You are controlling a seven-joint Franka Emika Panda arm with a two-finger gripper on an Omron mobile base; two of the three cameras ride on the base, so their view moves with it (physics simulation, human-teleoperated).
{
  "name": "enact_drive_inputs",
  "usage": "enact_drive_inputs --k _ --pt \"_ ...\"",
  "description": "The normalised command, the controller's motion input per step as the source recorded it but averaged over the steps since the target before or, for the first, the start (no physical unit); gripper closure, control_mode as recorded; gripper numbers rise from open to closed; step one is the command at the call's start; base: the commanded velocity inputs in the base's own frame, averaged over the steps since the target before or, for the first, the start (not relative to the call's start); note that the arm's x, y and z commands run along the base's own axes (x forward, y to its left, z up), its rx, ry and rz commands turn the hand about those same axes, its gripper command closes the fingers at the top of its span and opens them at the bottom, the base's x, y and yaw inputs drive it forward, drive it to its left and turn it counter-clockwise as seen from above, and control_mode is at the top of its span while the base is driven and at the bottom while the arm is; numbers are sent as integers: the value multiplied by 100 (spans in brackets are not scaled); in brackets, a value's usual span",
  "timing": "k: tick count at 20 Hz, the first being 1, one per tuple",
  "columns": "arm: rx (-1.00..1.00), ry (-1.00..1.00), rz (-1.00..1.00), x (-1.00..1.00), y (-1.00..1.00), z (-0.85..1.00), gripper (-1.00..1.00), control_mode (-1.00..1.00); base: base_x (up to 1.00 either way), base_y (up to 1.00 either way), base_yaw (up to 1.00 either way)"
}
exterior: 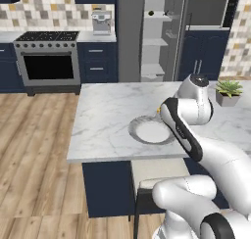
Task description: Take the cheese, fish, and avocado from the fridge and place them on the plate on the dining counter to create an appetizer plate.
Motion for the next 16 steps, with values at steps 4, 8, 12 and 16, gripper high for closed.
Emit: enact_drive_inputs --k 4,8,12,16 --pt "0 18 0 30 -7 -54 100 -100 0 0 0" --pt "0 12 0 34 -20 -50 100 -100 0 0 0" --pt "0 9 0 42 -7 -39 100 -100 0 0 0" --pt "0 5 0 48 -2 -34 100 -100 0 0 0"
